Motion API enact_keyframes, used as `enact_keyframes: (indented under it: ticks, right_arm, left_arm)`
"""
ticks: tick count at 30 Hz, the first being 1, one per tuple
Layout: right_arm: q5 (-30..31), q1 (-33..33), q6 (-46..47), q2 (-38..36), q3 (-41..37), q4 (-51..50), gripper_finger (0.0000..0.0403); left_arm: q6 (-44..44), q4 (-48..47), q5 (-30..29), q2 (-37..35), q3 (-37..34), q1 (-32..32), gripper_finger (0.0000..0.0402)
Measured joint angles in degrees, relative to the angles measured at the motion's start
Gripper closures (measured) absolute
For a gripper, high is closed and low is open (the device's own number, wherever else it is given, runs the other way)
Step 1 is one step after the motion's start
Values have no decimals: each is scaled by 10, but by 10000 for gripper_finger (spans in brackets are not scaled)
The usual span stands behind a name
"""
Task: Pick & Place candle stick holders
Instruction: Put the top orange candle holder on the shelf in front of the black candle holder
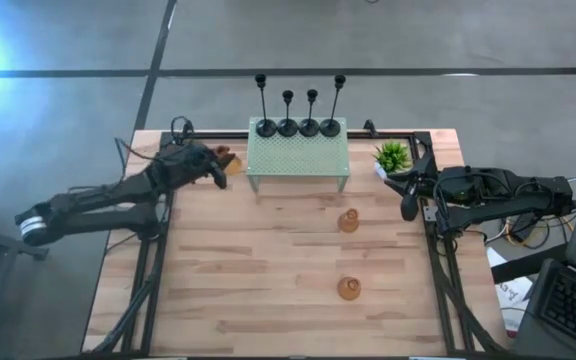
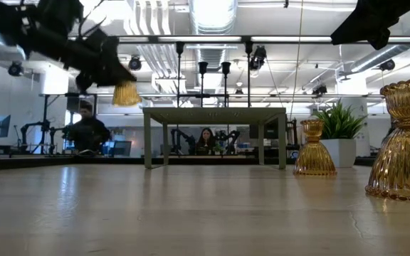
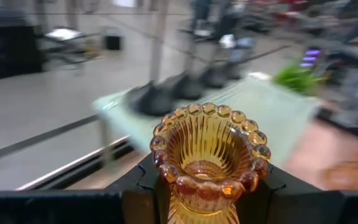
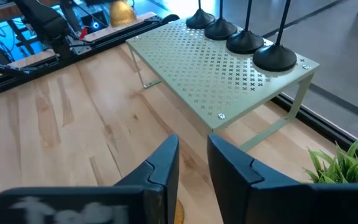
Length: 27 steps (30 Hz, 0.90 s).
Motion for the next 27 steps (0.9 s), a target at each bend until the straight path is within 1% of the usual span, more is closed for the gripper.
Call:
enact_keyframes:
  ticks: [5,10,12,15,22,27]
  right_arm:
    - [0,0,0,0,0,0,334]
    - [0,0,0,0,0,0,331]
    - [0,0,0,0,0,0,327]
    - [0,0,0,0,0,0,322]
    - [0,0,0,0,0,0,312]
    - [0,0,0,0,0,0,315]
  left_arm:
    - [27,-79,81,-4,83,-19,276]
    - [67,-168,119,18,168,-43,276]
    - [76,-187,130,35,195,-49,276]
    - [77,-205,136,69,226,-53,276]
    - [81,-205,146,178,290,-56,276]
    - [115,-183,126,252,330,-56,276]
